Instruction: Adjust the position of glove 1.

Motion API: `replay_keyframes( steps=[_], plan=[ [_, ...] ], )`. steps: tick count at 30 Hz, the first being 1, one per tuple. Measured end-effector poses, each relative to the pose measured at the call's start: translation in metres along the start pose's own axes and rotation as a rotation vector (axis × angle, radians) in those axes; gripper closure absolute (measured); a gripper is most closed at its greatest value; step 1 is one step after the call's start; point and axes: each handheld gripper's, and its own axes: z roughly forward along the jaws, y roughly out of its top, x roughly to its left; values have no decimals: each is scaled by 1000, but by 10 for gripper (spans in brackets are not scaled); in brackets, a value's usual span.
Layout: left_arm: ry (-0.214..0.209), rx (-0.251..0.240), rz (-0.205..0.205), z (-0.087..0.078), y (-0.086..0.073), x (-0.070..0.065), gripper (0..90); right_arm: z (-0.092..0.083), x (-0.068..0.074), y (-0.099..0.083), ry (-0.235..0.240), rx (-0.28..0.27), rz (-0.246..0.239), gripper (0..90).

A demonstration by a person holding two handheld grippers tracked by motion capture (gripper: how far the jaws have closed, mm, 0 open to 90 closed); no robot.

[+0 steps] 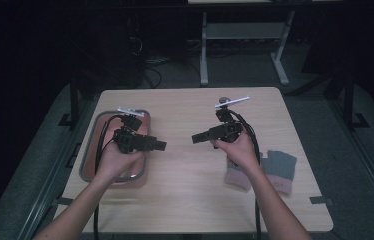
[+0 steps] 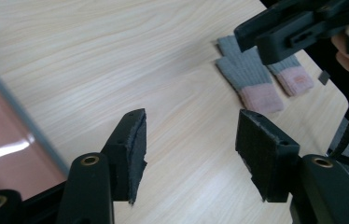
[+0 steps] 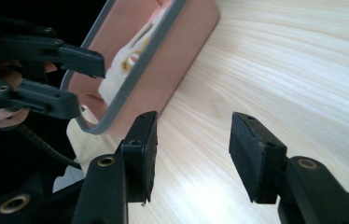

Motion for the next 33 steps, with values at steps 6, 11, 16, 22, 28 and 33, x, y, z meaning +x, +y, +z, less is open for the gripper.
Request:
replay_keyframes(
  steps=[6,11,16,22,28,33],
  plan=[
    [-13,-2,23,7,4,-13,404,-10,-7,-10,-16,-10,8,511],
    [-32,-10,37,11,6,-22,382,-20,-12,-17,-30,-19,14,504],
    [-50,-10,50,19,8,-31,368,-32,-20,-26,-48,-28,28,500],
    [-64,-19,58,29,10,-40,345,-46,-31,-36,-77,-53,29,470],
    [-80,-22,66,39,12,-49,316,-59,-41,-47,-132,-53,27,444],
    [-94,-21,72,48,14,-57,283,-70,-47,-56,-167,-58,26,428]
  ],
)
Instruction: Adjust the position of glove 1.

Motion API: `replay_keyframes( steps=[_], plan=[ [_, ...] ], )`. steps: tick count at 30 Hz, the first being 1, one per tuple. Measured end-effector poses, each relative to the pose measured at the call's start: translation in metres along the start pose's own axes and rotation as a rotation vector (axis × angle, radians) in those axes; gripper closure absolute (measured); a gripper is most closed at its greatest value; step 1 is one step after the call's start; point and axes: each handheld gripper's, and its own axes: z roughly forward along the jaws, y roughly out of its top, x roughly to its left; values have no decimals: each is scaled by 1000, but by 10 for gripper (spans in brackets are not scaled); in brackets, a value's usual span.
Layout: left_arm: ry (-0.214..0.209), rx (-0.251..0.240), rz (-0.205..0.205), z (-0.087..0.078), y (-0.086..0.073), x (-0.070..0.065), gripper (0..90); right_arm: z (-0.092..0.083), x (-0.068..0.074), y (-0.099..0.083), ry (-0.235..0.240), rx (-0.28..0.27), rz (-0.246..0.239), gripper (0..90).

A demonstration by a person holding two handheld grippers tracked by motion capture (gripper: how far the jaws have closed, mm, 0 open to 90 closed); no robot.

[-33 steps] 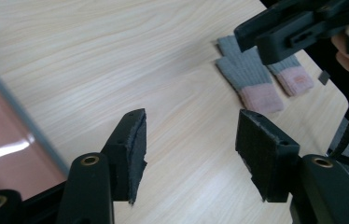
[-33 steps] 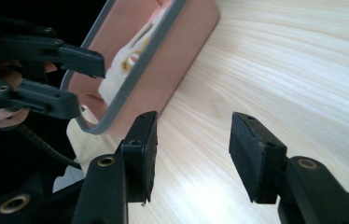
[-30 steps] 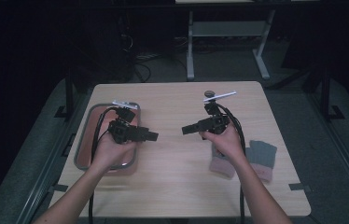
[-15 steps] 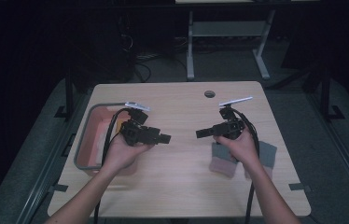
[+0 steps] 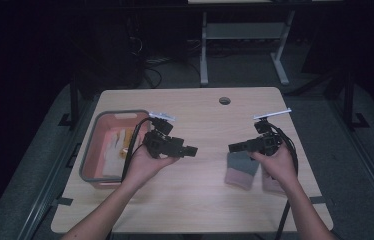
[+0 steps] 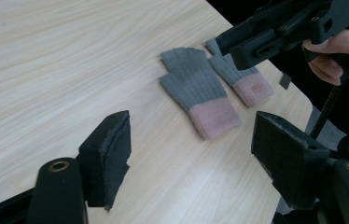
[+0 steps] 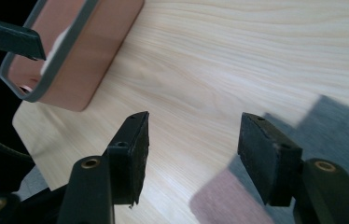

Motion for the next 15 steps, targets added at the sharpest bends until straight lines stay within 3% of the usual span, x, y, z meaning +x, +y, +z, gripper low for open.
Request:
replay_keyframes(
  steps=[12,15],
  plan=[
    [-21,15,28,22,5,-19,248,-18,-18,-23,-85,-10,4,422],
    [-24,9,32,25,6,-21,234,-22,-23,-28,-85,-12,10,412]
  ],
)
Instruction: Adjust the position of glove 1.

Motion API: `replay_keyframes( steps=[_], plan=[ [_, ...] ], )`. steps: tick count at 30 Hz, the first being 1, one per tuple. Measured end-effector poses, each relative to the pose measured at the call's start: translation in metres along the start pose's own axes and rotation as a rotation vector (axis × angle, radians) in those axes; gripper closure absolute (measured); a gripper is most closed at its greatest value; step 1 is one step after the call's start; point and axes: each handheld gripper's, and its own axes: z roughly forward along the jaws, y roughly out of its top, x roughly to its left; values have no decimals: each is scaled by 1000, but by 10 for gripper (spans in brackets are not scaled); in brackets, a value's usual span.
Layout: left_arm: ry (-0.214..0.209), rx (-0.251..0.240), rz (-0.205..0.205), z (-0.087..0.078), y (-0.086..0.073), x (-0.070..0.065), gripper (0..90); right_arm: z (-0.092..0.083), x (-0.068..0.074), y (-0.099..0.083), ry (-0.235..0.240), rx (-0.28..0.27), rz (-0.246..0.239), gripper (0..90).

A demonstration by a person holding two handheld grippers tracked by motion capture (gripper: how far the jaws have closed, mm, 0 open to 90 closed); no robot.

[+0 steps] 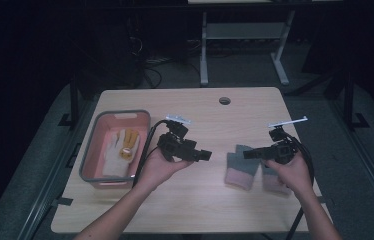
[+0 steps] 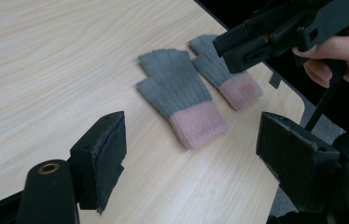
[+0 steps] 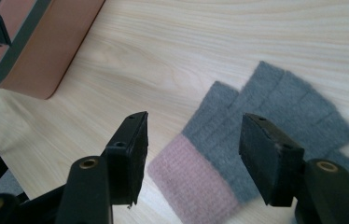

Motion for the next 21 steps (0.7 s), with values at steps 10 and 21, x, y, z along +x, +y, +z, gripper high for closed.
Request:
replay_keyframes(
  steps=[10,21],
  plan=[
    [-11,10,15,15,2,-8,217,-11,-18,-16,-69,13,7,417],
    [-30,22,36,32,4,-16,217,-20,-32,-29,-175,50,1,476]
  ],
)
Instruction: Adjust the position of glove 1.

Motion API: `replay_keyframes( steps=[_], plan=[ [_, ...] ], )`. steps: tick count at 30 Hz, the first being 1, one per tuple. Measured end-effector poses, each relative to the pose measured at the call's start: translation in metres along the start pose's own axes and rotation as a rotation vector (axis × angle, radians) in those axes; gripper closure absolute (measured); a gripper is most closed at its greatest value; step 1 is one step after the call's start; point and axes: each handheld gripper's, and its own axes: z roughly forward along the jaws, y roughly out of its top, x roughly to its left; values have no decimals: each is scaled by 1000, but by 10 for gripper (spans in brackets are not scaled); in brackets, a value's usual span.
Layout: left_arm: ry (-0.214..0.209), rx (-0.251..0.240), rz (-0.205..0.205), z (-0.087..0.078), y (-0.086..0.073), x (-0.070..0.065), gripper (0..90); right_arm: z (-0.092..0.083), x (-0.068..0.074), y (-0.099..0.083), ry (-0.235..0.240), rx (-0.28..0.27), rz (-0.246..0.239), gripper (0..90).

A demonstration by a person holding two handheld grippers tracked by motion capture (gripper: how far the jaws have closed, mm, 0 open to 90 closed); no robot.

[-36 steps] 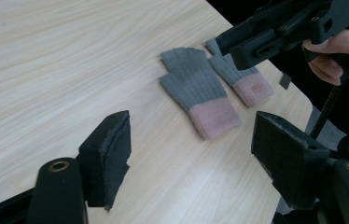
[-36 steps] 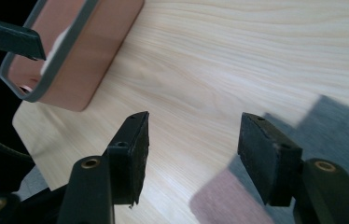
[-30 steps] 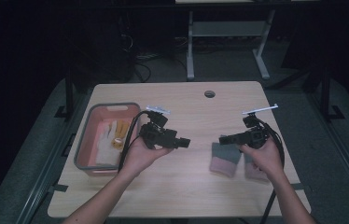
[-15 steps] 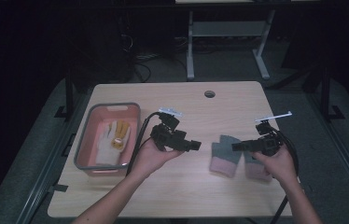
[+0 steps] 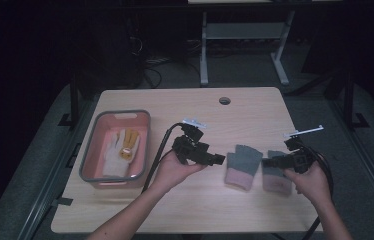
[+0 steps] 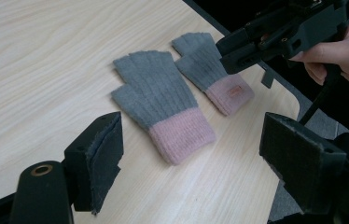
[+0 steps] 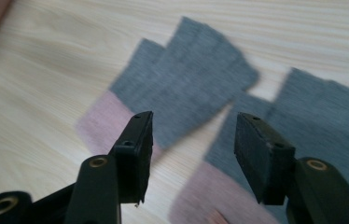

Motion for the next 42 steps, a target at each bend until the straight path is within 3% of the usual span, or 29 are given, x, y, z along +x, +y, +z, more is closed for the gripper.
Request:
replay_keyframes(
  steps=[9,18,27,34,42],
  plan=[
    [-9,9,4,8,0,-4,217,5,-16,-15,-99,44,-8,513],
    [-17,25,8,17,-2,-6,217,19,-25,-25,-170,97,-17,536],
    [-22,34,15,24,-4,-8,217,27,-26,-28,-179,101,-9,579],
    [-27,44,14,29,-8,-10,218,29,-24,-28,-205,103,-7,705],
    [-20,49,11,31,-8,-9,219,28,-27,-29,-185,89,23,800]
  ],
)
